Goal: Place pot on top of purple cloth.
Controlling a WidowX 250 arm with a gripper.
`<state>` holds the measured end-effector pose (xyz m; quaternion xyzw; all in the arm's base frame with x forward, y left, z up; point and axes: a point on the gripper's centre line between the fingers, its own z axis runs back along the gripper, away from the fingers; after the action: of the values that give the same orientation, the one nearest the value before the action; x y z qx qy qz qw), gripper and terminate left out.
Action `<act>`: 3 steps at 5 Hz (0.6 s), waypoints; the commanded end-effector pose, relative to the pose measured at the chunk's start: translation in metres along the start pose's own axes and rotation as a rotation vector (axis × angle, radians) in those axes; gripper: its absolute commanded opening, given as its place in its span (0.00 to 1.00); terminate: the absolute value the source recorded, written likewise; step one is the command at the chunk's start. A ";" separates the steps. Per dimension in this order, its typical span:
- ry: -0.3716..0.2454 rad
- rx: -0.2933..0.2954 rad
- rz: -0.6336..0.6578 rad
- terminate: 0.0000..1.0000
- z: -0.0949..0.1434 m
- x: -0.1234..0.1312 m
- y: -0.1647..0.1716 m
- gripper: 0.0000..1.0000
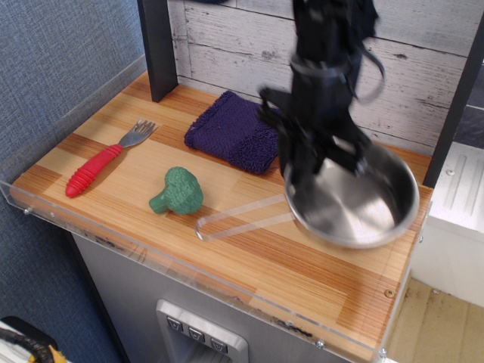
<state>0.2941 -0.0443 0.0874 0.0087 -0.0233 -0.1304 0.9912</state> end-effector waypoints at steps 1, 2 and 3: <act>-0.046 -0.059 0.103 0.00 0.001 -0.003 0.066 0.00; -0.023 -0.092 0.148 0.00 -0.018 0.000 0.107 0.00; -0.007 -0.127 0.221 0.00 -0.031 -0.010 0.149 0.00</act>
<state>0.3223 0.1014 0.0468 -0.0679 0.0057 -0.0136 0.9976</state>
